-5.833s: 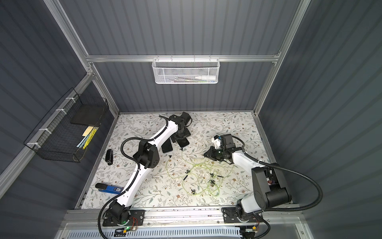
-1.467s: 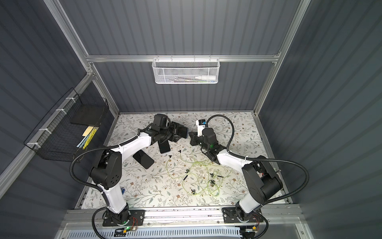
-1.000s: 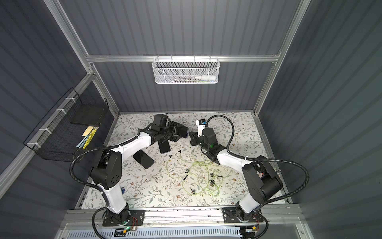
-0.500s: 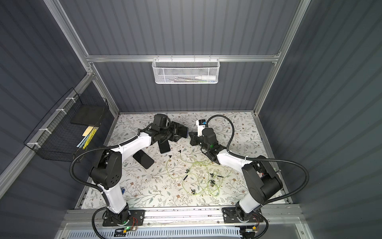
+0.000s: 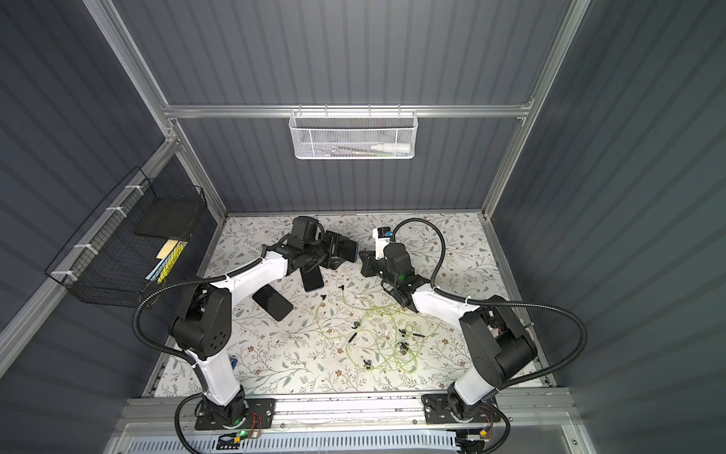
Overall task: Plug wired earphones into phones
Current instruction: Insert the wired earphone into the phone.
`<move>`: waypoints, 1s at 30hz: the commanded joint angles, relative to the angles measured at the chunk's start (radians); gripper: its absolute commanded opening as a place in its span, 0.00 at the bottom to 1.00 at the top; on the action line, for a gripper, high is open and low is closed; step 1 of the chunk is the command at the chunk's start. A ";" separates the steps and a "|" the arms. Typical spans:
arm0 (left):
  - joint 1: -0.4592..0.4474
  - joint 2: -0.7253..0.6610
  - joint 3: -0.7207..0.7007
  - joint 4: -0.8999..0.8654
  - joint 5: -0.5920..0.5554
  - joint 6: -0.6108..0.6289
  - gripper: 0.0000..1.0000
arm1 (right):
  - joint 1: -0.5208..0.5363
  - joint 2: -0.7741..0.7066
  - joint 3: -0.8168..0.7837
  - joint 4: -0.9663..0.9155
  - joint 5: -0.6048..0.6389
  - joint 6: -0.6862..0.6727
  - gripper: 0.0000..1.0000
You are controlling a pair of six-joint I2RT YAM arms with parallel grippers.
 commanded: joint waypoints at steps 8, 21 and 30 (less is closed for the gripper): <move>-0.011 0.016 0.039 0.053 0.022 -0.018 0.00 | 0.012 0.009 -0.029 -0.036 0.015 0.010 0.00; -0.014 0.004 0.058 0.055 0.020 -0.011 0.00 | 0.012 0.018 -0.003 -0.080 0.044 -0.009 0.00; -0.034 -0.005 0.058 0.027 0.007 -0.008 0.00 | 0.021 0.022 0.029 -0.139 0.076 -0.006 0.00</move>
